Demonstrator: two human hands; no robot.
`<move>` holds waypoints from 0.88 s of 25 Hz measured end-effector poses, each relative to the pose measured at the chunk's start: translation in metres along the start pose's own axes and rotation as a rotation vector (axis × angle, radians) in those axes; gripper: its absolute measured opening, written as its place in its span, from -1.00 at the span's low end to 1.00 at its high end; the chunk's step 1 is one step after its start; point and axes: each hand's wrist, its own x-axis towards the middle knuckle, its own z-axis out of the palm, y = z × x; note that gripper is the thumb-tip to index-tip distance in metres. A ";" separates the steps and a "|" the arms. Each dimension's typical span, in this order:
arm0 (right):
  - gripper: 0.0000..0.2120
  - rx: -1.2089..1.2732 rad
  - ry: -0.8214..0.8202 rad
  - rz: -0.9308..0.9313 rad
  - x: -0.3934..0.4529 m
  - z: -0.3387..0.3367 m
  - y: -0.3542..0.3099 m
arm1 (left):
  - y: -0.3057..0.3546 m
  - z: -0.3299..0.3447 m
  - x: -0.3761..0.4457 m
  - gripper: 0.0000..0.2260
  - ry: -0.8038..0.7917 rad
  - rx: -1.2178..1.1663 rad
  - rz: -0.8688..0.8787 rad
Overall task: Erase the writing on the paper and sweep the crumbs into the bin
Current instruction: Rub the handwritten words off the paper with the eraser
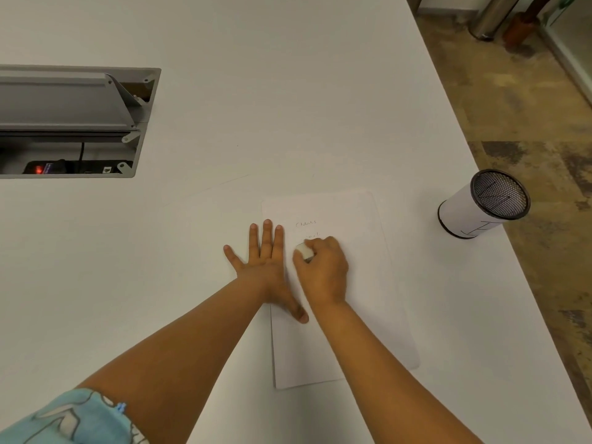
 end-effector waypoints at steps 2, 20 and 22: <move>-0.78 -0.011 -0.076 -0.071 0.002 -0.001 0.000 | 0.000 0.000 0.000 0.43 0.000 0.005 0.002; -0.76 -0.036 -0.032 0.009 0.020 -0.005 -0.001 | 0.000 0.000 0.001 0.45 -0.017 0.001 -0.003; -0.75 -0.053 -0.071 -0.056 0.017 -0.004 0.000 | -0.001 0.000 0.001 0.46 -0.017 0.004 -0.004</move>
